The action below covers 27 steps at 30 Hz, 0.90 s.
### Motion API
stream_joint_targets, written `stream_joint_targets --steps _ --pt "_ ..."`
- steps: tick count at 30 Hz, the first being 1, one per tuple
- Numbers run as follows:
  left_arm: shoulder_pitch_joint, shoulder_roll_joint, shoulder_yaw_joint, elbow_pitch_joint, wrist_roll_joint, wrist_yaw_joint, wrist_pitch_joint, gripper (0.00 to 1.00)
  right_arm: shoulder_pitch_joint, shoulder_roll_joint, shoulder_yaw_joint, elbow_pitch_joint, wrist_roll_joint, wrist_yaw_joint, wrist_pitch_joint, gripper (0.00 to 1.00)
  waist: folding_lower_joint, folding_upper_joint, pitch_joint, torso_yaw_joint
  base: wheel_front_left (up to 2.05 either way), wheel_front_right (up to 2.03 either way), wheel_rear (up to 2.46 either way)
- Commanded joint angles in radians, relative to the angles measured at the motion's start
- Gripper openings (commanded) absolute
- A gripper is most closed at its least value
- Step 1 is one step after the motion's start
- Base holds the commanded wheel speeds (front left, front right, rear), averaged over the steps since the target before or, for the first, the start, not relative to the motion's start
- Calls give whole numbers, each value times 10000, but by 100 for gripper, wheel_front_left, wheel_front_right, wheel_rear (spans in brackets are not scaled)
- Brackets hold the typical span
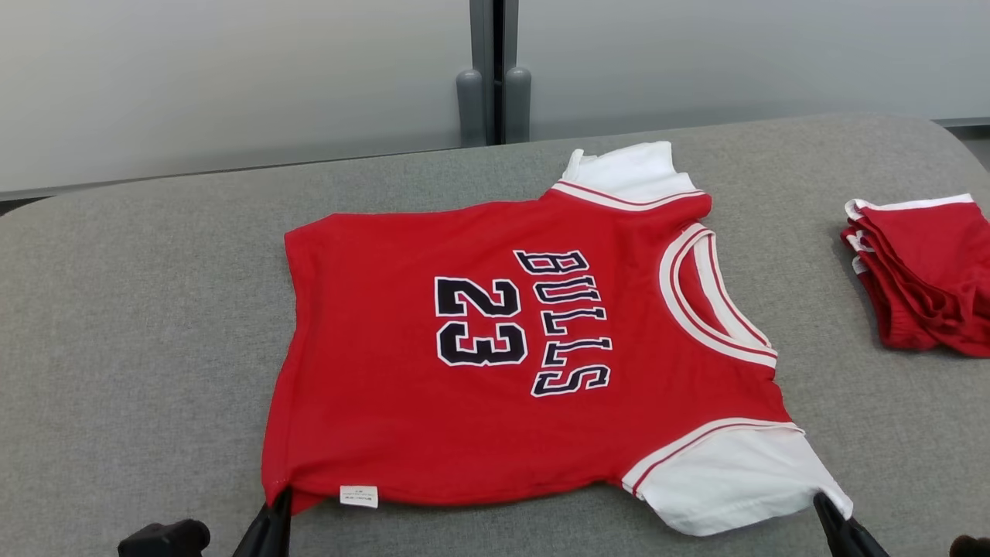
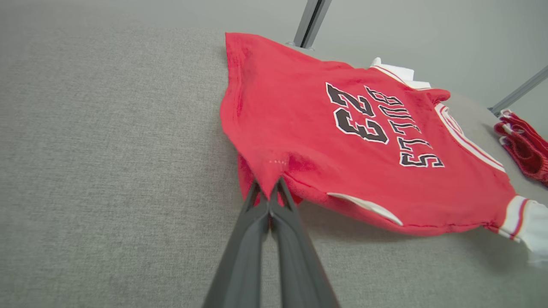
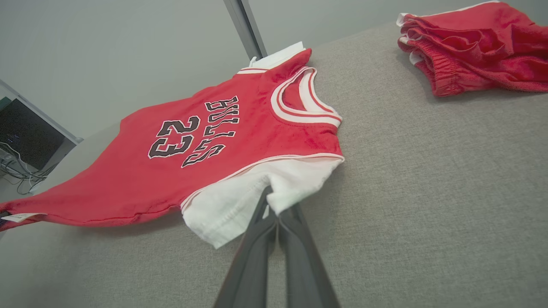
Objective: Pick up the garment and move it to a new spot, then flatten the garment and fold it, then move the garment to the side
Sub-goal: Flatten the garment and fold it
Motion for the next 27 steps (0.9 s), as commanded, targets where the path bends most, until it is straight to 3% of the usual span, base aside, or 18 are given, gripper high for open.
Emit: stream_joint_targets --steps 1,12,24,25,26,27 --pt "-313 107 35 64 -71 39 157 0 -342 -74 -58 139 66 0 35 0 0 0 146 -16 0 0 0" --pt "-2518 436 307 1266 -1123 -455 1224 0 -3738 -1019 403 2057 652 0 -239 0 0 0 1623 166 0 0 0" --pt "-4349 551 350 2648 -1411 -940 733 0 -7238 -1780 1941 4625 1362 2 -1771 2 0 0 2620 459 0 0 0" --pt "-4404 533 372 2718 -1391 -914 611 25 -7374 -1808 2119 4726 1373 2 -2034 49 0 0 2664 467 0 0 0" --pt "-4404 533 372 2718 -1391 -914 611 25 -7374 -1808 2119 4726 1373 2 -2034 49 0 0 2664 467 0 0 0" --pt "-4483 497 376 2786 -1391 -931 479 54 -7484 -1812 2250 4804 1449 0 -2345 100 0 0 2704 474 0 0 0"
